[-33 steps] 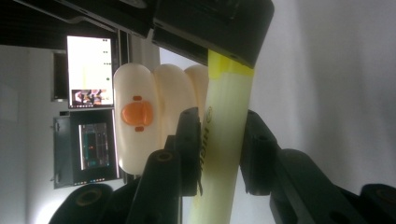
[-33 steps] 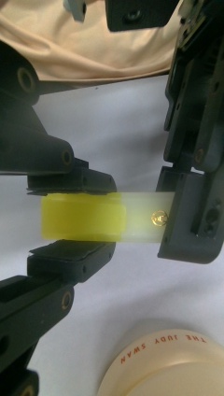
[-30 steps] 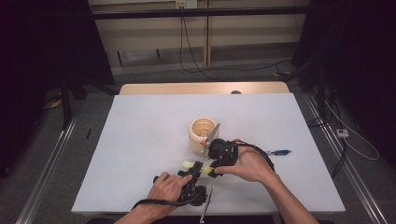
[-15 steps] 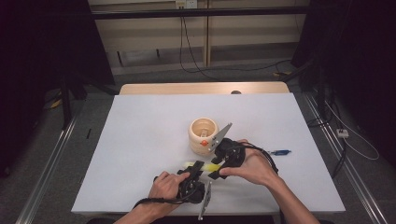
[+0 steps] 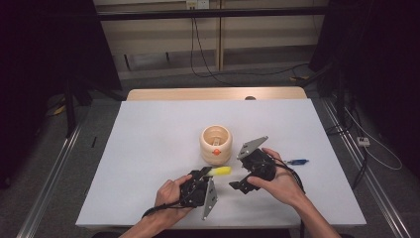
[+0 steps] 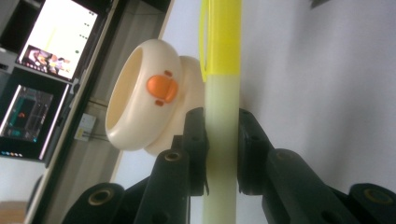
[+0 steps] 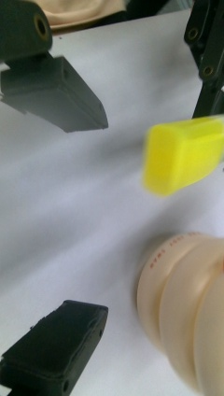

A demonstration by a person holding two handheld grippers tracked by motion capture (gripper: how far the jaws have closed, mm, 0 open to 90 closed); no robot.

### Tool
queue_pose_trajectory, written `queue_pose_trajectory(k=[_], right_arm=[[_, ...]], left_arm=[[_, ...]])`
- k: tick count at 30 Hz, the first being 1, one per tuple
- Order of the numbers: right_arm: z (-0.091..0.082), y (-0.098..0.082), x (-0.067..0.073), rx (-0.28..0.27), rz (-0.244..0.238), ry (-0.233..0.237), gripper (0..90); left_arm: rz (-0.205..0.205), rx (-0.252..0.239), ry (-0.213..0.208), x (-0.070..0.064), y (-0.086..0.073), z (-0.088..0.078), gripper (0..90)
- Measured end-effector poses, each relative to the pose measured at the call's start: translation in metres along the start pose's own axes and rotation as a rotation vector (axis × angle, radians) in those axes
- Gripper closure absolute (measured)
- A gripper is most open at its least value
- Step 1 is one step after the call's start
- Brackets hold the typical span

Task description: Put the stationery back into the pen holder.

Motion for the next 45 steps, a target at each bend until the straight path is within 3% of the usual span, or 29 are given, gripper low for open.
queue_pose_trajectory(k=[7,11,16,22,27,30,33,41,45], right_arm=[[-0.005,-0.016,-0.012,-0.058,0.098,-0.086,7.7],[-0.014,-0.025,-0.019,-0.125,0.14,-0.138,7.4],[-0.019,-0.036,-0.023,-0.158,0.17,-0.189,7.8],[-0.026,-0.049,-0.023,-0.189,0.208,-0.22,7.7],[-0.037,-0.061,-0.023,-0.231,0.25,-0.245,7.1],[-0.042,-0.07,-0.022,-0.241,0.265,-0.227,7.0],[-0.045,-0.075,-0.023,-0.269,0.29,-0.238,7.2],[-0.054,-0.083,-0.033,-0.352,0.326,-0.297,7.4],[-0.054,-0.091,-0.037,-0.358,0.356,-0.316,7.2]], left_arm=[[-0.151,-0.061,-0.049,0.008,-0.006,-0.005,77.4],[-0.214,-0.085,-0.091,0.011,-0.007,-0.009,77.4],[-0.337,-0.161,-0.154,0.016,-0.004,-0.014,77.4],[-0.491,-0.245,-0.223,0.029,-0.003,-0.016,77.4],[-0.587,-0.309,-0.255,0.043,-0.005,-0.021,77.3],[-0.607,-0.329,-0.255,0.05,-0.005,-0.024,77.3],[-0.616,-0.335,-0.284,0.055,-0.005,-0.024,77.3],[-0.665,-0.377,-0.286,0.08,-0.002,-0.025,77.3],[-0.701,-0.413,-0.296,0.094,0.004,-0.023,77.3]])
Point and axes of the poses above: each handheld gripper's, and its own axes: z roughly forward along the jaws, y roughly out of its top, x roughly to its left, the point moved 5 cm from there along z, roughly forward along the jaws, and after that the axes turned 12 degrees about -y, right-handed, at the moved point
